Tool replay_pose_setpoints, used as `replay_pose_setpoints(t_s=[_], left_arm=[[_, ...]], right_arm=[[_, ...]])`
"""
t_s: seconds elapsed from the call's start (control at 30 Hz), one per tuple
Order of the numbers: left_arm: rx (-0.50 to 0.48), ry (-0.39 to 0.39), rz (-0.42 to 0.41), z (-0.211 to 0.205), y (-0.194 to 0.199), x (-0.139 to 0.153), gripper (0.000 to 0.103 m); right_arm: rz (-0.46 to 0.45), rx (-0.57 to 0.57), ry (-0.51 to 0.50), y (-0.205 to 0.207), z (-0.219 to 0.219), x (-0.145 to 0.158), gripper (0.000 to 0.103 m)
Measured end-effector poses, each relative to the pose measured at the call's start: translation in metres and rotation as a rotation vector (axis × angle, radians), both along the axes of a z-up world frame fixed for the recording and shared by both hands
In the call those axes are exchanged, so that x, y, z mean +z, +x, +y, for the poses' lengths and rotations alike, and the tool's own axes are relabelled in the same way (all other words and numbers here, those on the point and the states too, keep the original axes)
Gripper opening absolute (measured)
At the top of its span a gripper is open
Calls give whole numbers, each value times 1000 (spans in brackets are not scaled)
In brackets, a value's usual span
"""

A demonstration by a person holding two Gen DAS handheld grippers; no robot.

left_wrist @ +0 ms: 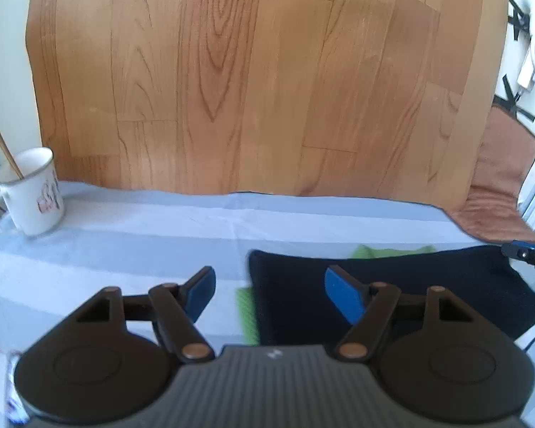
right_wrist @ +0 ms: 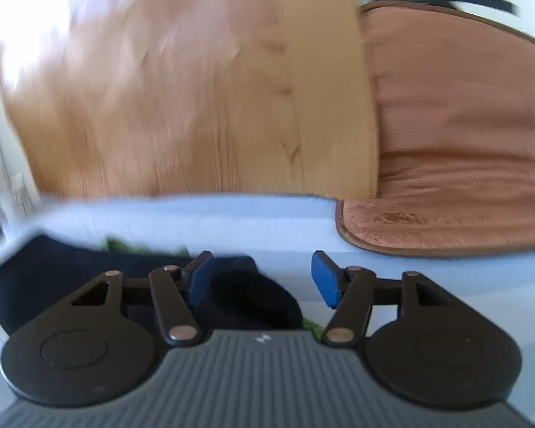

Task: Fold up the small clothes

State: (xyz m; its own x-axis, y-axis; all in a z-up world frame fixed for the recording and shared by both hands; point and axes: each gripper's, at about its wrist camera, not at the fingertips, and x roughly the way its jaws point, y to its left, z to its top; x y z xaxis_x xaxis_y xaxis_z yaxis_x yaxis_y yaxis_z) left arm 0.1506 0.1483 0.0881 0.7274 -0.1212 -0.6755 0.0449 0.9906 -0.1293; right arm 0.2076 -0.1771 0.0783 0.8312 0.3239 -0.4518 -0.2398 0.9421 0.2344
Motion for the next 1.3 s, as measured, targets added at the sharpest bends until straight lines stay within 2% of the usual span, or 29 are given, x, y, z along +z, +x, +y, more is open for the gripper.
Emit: replay_pose_setpoints(t_s=[0.07, 0.13, 0.2, 0.23, 0.3, 0.37, 0.5, 0.57, 0.67, 0.83, 1.3], left_arm=[[10, -6, -34, -15, -6, -5, 70], [8, -5, -42, -31, -9, -13, 70], [17, 45, 0, -50, -6, -30, 69], [24, 73, 26, -58, -4, -39, 68], [31, 138, 24, -69, -3, -58, 72], [37, 159, -29, -71, -11, -64, 75], [35, 137, -62, -68, -12, -67, 79], [25, 103, -64, -63, -12, -67, 84], [8, 85, -64, -64, -11, -67, 92], [-8, 70, -62, -64, -14, -66, 98], [-10, 77, -66, -66, -16, -67, 99]], right_arm=[[-20, -9, 46, -6, -2, 2, 63], [-16, -1, 10, -9, 2, -3, 63], [65, -60, -89, 3, 5, -21, 62], [116, -87, -89, 10, -2, -31, 63], [154, -131, 94, 9, -25, -41, 65], [150, -164, 188, 2, -37, -42, 66], [86, -195, 283, -19, -43, -52, 67], [60, -194, 317, -24, -45, -51, 73], [59, -226, 392, -26, -55, -52, 77], [51, -276, 523, -30, -76, -58, 77], [38, -291, 516, -35, -75, -57, 79]])
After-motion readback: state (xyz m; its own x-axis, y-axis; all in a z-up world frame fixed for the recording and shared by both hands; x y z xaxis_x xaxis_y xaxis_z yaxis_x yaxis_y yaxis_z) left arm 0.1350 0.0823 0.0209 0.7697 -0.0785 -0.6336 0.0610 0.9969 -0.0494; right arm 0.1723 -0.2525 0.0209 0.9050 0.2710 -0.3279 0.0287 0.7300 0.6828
